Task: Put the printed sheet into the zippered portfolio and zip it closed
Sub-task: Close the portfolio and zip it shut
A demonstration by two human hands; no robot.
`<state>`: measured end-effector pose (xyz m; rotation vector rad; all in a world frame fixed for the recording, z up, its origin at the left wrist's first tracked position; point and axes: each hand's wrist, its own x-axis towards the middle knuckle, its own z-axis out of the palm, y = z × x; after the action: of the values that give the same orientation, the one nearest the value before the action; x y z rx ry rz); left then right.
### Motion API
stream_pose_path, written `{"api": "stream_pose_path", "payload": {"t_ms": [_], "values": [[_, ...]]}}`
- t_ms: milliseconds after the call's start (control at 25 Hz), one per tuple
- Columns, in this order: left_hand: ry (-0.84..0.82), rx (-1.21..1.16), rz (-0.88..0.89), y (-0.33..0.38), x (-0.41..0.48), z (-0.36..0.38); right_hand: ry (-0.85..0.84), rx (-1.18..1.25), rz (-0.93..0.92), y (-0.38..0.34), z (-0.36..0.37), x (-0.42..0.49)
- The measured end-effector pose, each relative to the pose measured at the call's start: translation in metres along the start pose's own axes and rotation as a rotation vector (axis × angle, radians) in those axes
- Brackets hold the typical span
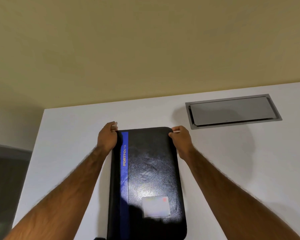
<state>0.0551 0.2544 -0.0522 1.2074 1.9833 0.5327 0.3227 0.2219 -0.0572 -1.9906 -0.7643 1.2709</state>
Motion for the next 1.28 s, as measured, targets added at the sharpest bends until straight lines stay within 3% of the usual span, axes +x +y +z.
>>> {"api": "stream_pose_path", "payload": {"t_ms": [280,520,640,720,920,1280], "values": [[0.099,0.196,-0.069,-0.073,-0.116,0.006,0.002,-0.039,-0.057,0.014,-0.012,-0.031],[0.022,0.258,-0.133,-0.118,-0.189,0.012,-0.006,-0.263,-0.13,0.057,-0.037,-0.093],[0.023,0.214,-0.106,-0.117,-0.195,0.016,0.027,-0.437,-0.023,0.098,-0.04,-0.138],[0.054,0.178,-0.05,-0.107,-0.198,0.013,-0.004,-0.426,-0.003,0.113,-0.034,-0.16],[0.094,-0.1,-0.102,-0.09,-0.196,0.008,0.014,-0.283,0.084,0.107,-0.027,-0.157],[0.19,-0.33,-0.034,-0.035,-0.17,0.021,0.089,-0.163,-0.056,0.051,-0.052,-0.104]]}}
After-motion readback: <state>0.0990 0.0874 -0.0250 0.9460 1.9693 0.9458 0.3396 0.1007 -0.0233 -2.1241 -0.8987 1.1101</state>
